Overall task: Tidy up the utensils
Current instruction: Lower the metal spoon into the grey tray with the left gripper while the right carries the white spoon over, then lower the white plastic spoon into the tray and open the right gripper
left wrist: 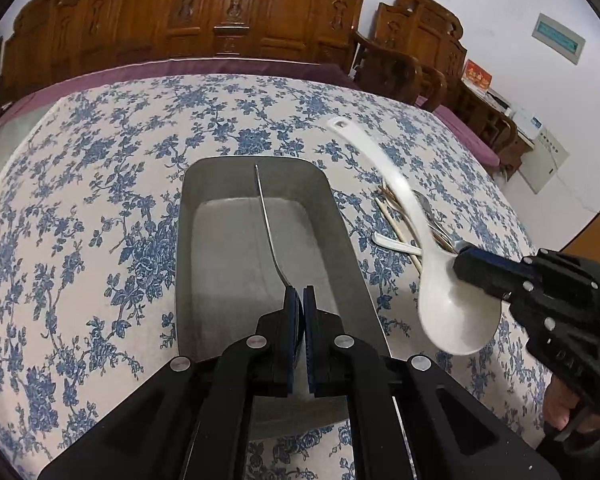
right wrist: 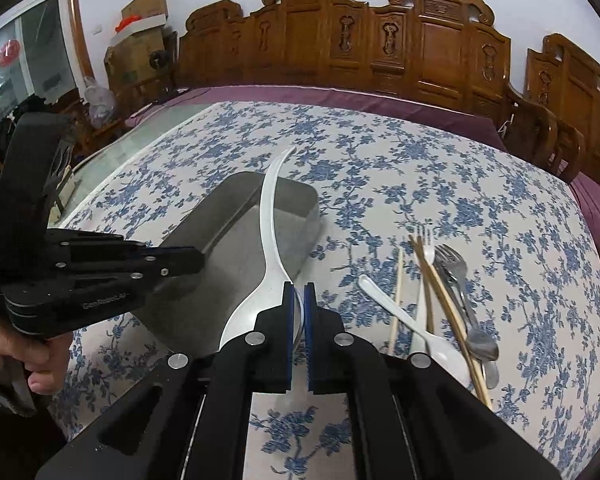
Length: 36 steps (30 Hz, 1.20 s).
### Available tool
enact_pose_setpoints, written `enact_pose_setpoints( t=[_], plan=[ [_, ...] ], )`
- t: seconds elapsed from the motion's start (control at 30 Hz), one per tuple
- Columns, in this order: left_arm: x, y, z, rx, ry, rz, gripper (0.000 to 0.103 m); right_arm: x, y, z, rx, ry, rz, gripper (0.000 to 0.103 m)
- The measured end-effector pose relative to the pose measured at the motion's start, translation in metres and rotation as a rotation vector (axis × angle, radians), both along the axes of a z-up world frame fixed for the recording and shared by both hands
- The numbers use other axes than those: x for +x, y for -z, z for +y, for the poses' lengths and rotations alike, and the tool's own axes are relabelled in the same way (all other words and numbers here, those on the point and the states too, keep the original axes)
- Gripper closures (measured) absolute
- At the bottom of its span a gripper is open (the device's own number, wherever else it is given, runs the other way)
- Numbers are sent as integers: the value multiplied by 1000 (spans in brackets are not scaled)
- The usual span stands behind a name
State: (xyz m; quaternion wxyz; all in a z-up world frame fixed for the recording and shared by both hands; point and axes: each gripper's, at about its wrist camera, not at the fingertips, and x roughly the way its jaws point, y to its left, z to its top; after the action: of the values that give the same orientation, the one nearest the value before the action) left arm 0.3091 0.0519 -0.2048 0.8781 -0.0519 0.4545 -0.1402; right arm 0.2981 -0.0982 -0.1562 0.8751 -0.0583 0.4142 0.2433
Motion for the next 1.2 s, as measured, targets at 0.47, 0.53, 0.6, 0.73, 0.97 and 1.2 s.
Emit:
enact_pose_setpoints(
  t=[0.47,0.53,0.6,0.73,0.97,1.2],
  plan=[
    [-2,-16,26,22,-50,-54,99,3,9,33,-41,6,19,97],
    [-2,-19,30,27,-57,-63,99,3,12,37,-48,9,21,97],
    [-2,-21,33,33,-62,-69,99,4,14,42,-48,13,26,97],
    [-2,-26,39,45,-72,-87,99,5,18,53,-45,15,36,97],
    [-3,-34,48,52,-93,-108,99,8,31,77,-62,8,49,97],
    [-2,-36,55,49,-109,-113,99,10,47,90,-36,-6,104,97]
  ],
)
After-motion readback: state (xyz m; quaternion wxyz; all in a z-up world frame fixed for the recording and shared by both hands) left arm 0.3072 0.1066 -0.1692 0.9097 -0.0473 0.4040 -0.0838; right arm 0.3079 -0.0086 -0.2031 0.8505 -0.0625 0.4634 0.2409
